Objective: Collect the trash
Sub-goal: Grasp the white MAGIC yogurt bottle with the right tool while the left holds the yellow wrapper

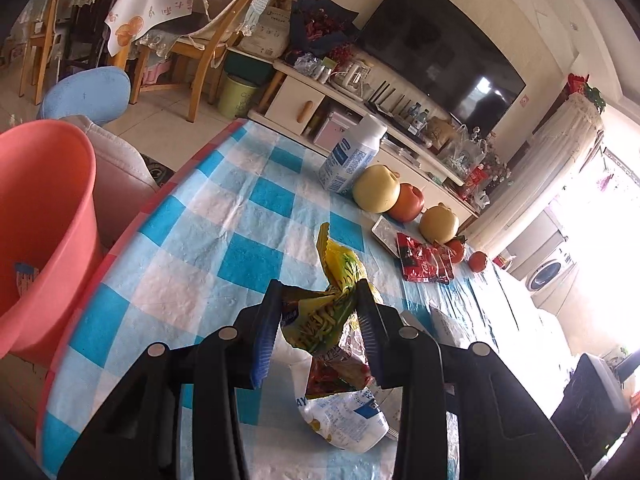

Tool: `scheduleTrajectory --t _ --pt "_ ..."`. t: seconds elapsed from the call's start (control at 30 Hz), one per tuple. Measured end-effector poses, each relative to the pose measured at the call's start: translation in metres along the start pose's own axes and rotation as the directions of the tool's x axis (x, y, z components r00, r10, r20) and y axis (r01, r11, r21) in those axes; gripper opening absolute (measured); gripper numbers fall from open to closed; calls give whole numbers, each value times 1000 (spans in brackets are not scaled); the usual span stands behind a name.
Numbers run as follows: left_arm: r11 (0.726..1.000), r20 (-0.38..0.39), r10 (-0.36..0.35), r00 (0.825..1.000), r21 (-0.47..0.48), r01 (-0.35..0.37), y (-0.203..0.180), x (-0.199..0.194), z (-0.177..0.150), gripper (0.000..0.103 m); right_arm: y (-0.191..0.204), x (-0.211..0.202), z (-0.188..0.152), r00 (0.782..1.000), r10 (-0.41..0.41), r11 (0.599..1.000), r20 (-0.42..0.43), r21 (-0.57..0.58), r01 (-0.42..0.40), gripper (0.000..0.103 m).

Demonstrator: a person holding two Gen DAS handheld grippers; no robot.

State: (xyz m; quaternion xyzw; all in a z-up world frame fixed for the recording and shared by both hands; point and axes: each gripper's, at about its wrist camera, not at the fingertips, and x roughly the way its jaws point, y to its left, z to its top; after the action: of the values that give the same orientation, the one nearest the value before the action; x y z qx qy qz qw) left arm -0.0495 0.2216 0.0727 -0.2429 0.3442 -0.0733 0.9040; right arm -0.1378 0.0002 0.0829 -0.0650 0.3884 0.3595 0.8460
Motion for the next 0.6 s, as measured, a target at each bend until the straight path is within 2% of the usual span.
scheduleTrajectory --t 0.13,0.4,0.47,0.6 --pt "1000 18 5 1000 -11 -5 7 -7 4 39 11 20 -2 999 -41 998 -31 -43 40 73" --pt "1000 34 29 999 -10 -28 15 -14 9 39 15 40 -3 995 -88 995 -56 -60 84 72" --pt "1000 37 27 999 -9 -27 16 -15 9 39 14 44 -3 994 -93 995 -63 -52 89 65" --pt "1000 42 21 999 -15 -21 19 -18 11 39 12 48 -3 991 -112 993 -79 -44 109 58"
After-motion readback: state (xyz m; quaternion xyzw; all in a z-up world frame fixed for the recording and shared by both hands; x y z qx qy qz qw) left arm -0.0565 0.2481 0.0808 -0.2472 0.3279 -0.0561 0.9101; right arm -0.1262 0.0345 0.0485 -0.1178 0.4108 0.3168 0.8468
